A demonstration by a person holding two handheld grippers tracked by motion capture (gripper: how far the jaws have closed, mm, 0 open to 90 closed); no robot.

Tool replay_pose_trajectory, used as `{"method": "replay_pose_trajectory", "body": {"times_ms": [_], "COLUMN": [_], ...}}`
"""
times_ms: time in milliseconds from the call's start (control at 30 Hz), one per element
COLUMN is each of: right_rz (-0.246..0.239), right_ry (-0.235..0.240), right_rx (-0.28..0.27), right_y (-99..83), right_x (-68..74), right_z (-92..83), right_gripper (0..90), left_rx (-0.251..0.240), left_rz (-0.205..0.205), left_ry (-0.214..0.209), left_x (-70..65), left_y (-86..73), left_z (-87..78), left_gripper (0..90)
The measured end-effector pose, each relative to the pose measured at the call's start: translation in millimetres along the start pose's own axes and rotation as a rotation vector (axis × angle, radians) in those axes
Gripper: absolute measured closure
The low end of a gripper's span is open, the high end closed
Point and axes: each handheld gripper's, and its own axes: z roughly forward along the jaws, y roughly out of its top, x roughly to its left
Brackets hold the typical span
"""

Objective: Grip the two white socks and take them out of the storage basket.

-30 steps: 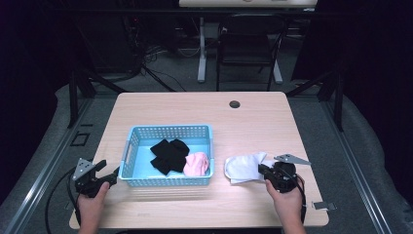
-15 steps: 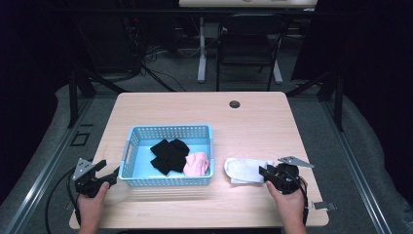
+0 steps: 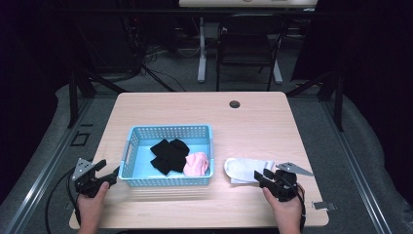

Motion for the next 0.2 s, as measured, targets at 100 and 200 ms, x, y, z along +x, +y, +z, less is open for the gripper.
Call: {"method": "replay_pose_trajectory", "body": {"times_ms": [100,200], "right_rz": [-0.001,0.039], "right_ry": [-0.016,-0.043], "right_rx": [-0.001,-0.018], "right_y": [-2.9,-3.1], "right_x": [-0.5,-7.1], "right_z": [0.9,1.6], "right_gripper": [51.9,48.8], "left_rx": [0.0,-0.001], "left_rz": [0.0,0.0], "left_ry": [-0.001,-0.002], "left_x": [0.1,0.3], "left_y": [0.1,0.1], "left_z": [0.0,-0.1], "left_gripper": [24.5,24.5]}}
